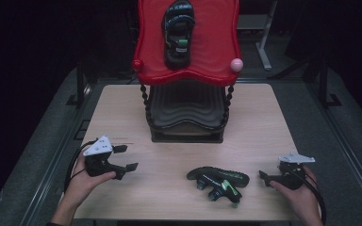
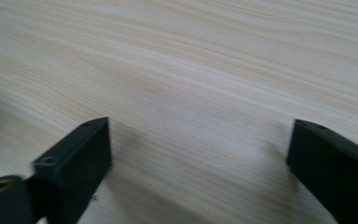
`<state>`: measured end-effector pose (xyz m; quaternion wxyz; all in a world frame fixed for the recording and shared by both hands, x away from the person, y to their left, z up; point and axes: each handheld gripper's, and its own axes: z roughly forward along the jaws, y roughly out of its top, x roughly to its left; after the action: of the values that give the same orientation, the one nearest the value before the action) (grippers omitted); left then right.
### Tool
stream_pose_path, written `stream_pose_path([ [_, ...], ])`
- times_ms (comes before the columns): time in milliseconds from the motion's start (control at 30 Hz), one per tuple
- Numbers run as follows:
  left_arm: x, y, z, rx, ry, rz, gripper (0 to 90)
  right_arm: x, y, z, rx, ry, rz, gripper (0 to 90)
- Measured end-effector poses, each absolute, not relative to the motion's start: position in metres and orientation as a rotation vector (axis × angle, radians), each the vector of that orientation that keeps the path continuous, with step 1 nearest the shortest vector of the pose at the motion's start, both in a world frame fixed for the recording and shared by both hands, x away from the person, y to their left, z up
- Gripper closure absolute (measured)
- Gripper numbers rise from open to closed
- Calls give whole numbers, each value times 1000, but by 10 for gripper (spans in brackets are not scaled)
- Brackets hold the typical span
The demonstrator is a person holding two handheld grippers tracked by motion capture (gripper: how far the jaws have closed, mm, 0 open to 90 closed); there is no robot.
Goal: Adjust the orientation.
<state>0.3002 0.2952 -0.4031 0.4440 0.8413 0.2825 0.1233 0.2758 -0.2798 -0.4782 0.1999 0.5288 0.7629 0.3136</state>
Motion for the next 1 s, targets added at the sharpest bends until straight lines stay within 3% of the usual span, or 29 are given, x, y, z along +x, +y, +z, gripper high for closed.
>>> stream_pose_path([
  [233, 303, 293, -431, 2121, 779, 294, 183, 272, -286, -469, 1495, 2146, 904, 453],
  [267, 303, 293, -431, 2121, 779, 294, 183, 272, -286, -469, 1495, 2146, 904, 453],
  [300, 304, 291, -437, 2143, 798, 310, 183, 271, -286, -463, 1466, 2163, 925, 591],
  [467, 308, 289, -449, 2211, 817, 340, 183, 265, -280, -445, 1373, 2199, 995, 895],
  [1000, 312, 286, -468, 2260, 823, 336, 174, 258, -222, -409, 1042, 2395, 1403, 900],
])
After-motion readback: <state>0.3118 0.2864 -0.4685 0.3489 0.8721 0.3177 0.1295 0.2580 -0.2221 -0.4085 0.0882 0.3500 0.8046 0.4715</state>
